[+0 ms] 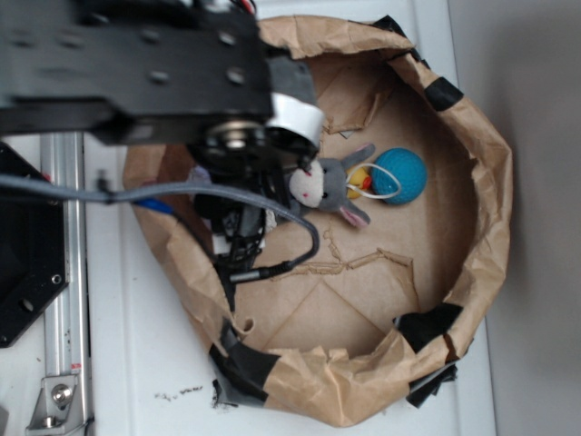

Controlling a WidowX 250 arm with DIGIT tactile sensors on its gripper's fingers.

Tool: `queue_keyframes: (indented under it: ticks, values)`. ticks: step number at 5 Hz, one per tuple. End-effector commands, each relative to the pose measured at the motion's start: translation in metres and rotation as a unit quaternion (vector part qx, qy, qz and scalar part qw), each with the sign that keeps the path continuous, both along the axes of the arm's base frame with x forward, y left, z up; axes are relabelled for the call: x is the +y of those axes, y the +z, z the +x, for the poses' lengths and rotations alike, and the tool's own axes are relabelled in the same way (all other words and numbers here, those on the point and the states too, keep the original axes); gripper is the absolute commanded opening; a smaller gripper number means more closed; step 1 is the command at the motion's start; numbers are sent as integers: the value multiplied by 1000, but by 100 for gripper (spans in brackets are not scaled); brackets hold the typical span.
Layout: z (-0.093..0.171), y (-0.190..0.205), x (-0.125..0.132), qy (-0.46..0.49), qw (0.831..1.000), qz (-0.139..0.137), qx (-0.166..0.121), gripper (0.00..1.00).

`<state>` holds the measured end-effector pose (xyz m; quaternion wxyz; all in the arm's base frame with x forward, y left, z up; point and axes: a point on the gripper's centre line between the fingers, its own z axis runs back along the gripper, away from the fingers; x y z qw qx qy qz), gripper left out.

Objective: Grab the white paper.

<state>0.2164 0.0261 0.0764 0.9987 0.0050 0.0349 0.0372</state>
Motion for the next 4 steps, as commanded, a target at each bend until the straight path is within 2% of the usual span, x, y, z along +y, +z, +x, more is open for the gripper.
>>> queue_keyframes:
  ticks: [1, 2, 3, 4]
  values:
    - [-12, -53, -6, 0, 1000, 0, -26, 42]
    - [-8, -49, -5, 18, 999, -6, -30, 0]
    - [4, -28, -4, 27, 998, 5, -50, 0]
    - [21, 24, -14, 28, 995, -6, -95, 0]
